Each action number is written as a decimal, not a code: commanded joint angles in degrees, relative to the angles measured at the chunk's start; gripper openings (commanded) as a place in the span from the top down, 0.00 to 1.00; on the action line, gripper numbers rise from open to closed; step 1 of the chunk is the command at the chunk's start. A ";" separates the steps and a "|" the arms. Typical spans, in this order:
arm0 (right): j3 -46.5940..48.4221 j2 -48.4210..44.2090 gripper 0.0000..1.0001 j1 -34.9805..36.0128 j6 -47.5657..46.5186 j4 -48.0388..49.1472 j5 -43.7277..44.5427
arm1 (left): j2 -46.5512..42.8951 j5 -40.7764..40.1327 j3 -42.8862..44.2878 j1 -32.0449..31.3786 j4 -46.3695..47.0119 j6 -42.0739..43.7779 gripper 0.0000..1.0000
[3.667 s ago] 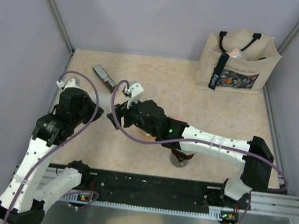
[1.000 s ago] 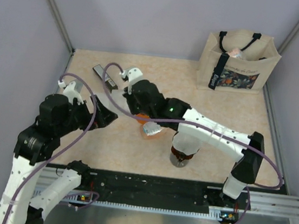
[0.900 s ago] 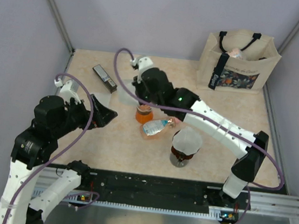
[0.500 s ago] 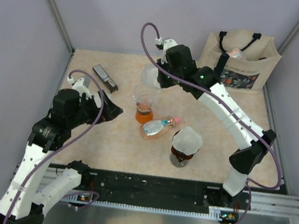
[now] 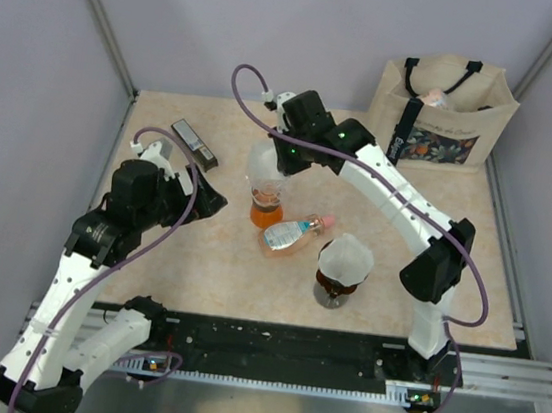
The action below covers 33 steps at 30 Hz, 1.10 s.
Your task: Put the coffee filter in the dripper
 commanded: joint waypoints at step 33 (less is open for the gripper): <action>7.06 -0.07 0.76 1.31 -3.15 2.89 -2.69 | -0.37 -3.57 -0.55 0.18 1.79 1.57 0.01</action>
